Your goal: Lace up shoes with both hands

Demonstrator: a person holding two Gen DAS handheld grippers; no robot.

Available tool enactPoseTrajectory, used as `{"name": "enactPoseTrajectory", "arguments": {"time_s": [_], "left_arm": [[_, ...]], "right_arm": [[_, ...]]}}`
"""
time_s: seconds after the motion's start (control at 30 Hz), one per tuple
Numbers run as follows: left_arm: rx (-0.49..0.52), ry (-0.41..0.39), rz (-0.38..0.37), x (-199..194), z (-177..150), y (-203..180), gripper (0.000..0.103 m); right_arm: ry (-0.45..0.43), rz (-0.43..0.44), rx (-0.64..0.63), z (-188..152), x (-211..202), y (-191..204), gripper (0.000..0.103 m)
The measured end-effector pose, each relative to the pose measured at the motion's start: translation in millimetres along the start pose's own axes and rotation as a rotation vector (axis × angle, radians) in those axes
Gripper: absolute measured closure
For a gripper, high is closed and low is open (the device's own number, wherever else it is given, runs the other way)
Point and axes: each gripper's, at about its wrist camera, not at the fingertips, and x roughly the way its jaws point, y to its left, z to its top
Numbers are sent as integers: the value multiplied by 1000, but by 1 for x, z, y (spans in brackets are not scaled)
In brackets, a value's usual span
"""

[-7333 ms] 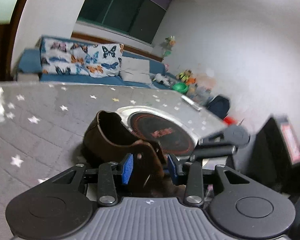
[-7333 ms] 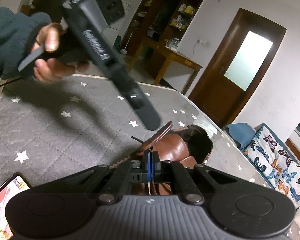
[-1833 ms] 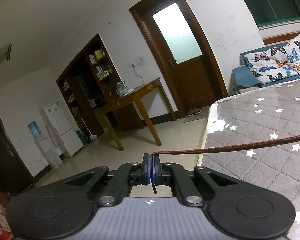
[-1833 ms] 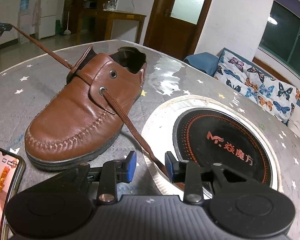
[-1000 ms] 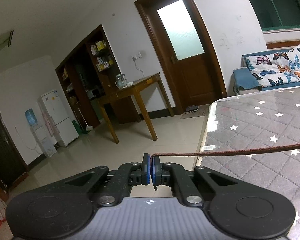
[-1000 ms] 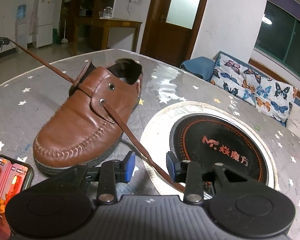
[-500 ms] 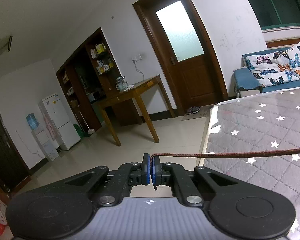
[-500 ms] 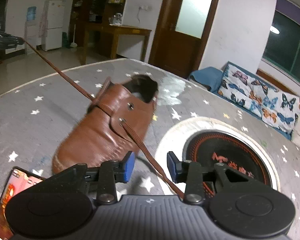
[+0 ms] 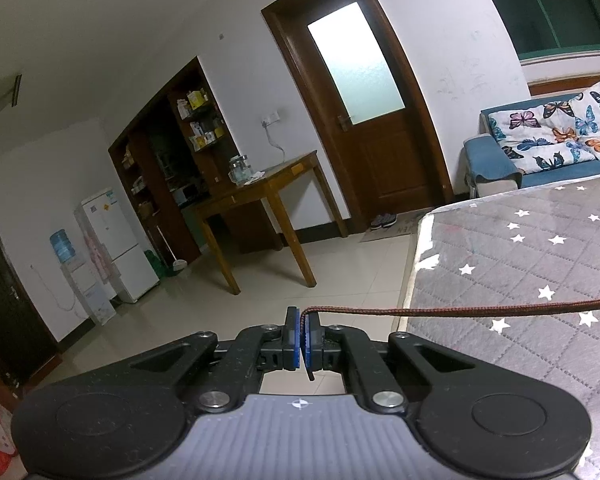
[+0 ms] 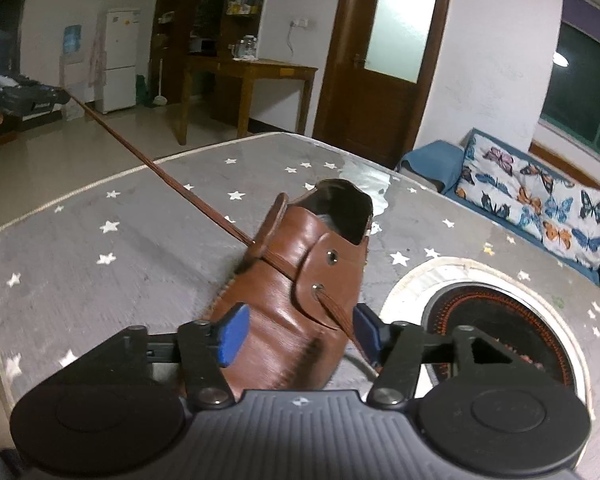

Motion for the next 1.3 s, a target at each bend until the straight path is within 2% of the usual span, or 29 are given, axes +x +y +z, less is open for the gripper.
{"name": "enactPoseTrajectory", "arguments": {"time_s": [0.27,0.6,0.9,1.3], "left_arm": [[-11,-36,-25,1,-1,5,100],[-27,-84,-57,4,5,8,100],[-46,-130,-87,5,13,13,100],[-65,-169,-108,-6,21,18,100]], "right_arm": [[28,-7,53,14,11,14,33],[55,-101,98,21,28,30,21],[89,-184,152,23,42,31,17],[127,-187,204,23,53,27,17]]}}
